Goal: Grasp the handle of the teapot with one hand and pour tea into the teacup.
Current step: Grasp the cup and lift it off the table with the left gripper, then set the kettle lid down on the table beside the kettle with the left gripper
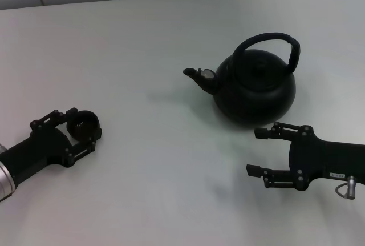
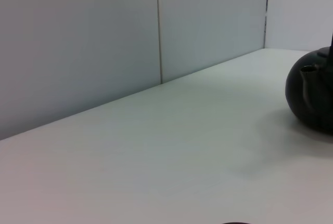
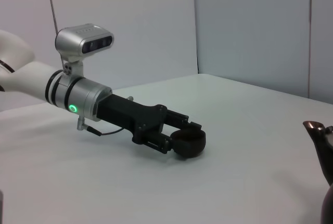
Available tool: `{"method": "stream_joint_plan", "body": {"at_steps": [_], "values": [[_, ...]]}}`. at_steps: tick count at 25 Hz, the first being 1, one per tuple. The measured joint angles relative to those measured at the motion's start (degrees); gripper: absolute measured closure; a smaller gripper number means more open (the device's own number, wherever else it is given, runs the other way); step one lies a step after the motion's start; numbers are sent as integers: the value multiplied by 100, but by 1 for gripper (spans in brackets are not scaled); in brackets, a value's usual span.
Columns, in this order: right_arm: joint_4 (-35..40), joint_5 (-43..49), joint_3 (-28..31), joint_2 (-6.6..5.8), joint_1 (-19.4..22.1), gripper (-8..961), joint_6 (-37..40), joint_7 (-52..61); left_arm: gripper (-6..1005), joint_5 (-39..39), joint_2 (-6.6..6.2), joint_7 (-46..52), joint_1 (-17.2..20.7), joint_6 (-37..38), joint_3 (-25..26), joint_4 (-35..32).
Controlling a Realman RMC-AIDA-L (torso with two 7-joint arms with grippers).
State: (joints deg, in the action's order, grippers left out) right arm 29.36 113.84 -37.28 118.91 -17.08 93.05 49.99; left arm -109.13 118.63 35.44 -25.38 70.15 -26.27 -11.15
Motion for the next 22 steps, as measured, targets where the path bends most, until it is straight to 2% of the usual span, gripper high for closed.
{"method": "stream_joint_plan", "body": {"at_steps": [2, 6, 7, 13, 18, 22], "values": [[0, -2, 4, 0, 6, 167, 2, -1, 195, 4, -2, -8, 28, 133, -6, -9], [0, -2, 54, -2, 17, 167, 1, -13, 284, -44, -2, -114, -20, 488, -277, -32], [0, -3, 78, -3, 18, 167, 2, -15, 306, -36, 4, -155, -141, 611, -623, -11], [0, -3, 156, -8, 45, 167, 32, -22, 305, -19, 48, -188, -738, 592, -1178, 393], [-4, -3, 155, -4, 48, 167, 46, -42, 305, -14, 53, -320, -1179, 217, -1236, 746], [-13, -3, 153, 3, 27, 167, 68, -44, 305, 21, 53, -439, -1275, -69, -1157, 911]]}}
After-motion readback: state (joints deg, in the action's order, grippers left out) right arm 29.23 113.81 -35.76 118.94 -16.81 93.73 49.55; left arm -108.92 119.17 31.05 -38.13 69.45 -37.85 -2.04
